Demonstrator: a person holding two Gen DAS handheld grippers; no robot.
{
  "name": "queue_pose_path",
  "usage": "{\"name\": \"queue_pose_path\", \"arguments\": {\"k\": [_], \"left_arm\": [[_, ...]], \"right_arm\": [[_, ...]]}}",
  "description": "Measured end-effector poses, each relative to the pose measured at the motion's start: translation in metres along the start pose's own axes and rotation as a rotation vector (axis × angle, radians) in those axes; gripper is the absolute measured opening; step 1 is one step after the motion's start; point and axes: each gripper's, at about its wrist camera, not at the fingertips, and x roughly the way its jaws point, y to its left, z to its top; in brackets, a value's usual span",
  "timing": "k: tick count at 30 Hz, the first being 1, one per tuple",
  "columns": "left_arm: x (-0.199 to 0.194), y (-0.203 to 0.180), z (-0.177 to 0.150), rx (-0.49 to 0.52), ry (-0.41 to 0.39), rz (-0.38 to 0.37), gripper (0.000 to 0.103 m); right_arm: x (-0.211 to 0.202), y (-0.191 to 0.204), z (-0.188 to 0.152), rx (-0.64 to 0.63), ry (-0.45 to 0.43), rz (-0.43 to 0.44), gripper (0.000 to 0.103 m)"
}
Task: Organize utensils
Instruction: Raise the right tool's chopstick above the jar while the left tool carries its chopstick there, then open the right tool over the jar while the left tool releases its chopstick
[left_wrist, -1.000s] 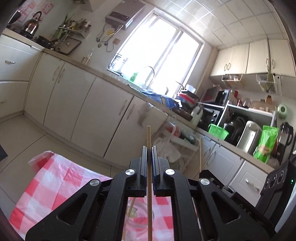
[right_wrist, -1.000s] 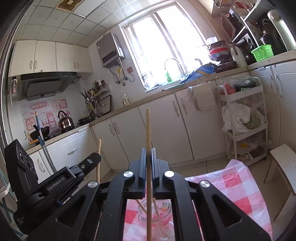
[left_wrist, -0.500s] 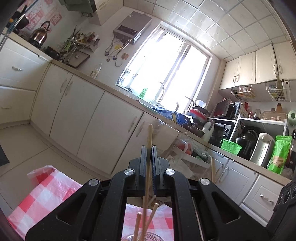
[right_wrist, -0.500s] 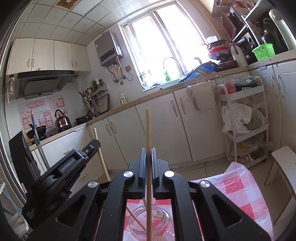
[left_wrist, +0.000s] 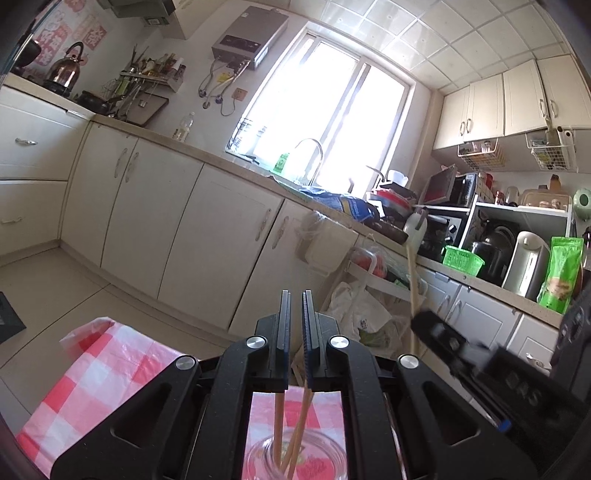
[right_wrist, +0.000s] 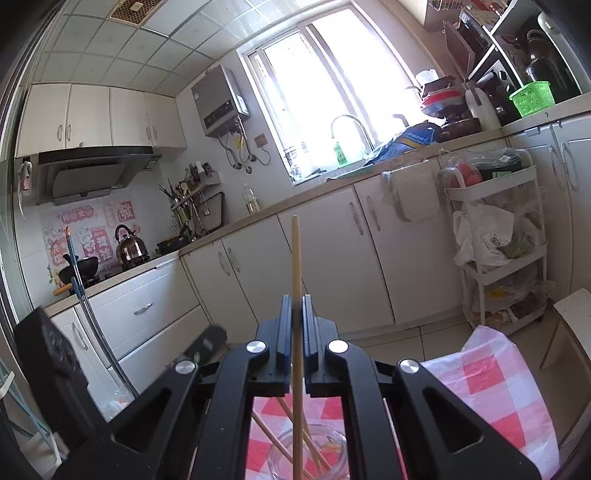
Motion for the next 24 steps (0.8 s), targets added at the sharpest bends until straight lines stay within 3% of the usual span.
{"name": "queue_pose_path", "arguments": {"k": [6, 10, 21, 22, 24], "left_arm": [[-0.035, -0.002, 0.003, 0.056, 0.067, 0.014, 0.010], [-0.054, 0.003, 0.005, 0.062, 0.116, 0.057, 0.028], [-0.093, 0.021, 0.011, 0.033, 0.220, 0.157, 0.041], [-0.096, 0.022, 0.012, 0.033, 0.222, 0.160, 0.043], [-0.102, 0.022, 0.012, 0.034, 0.226, 0.166, 0.046]], "right_arm": [[0.023, 0.006, -0.003, -0.008, -0.014, -0.003, 0.006], [0.036, 0.001, -0.014, 0.007, 0.003, -0.026, 0.006], [0.024, -0.006, -0.057, -0.023, 0.154, -0.054, 0.007], [0.019, -0.008, -0.059, -0.017, 0.167, -0.057, 0.010], [0.011, -0.012, -0.060, 0.001, 0.184, -0.060, 0.035]]}}
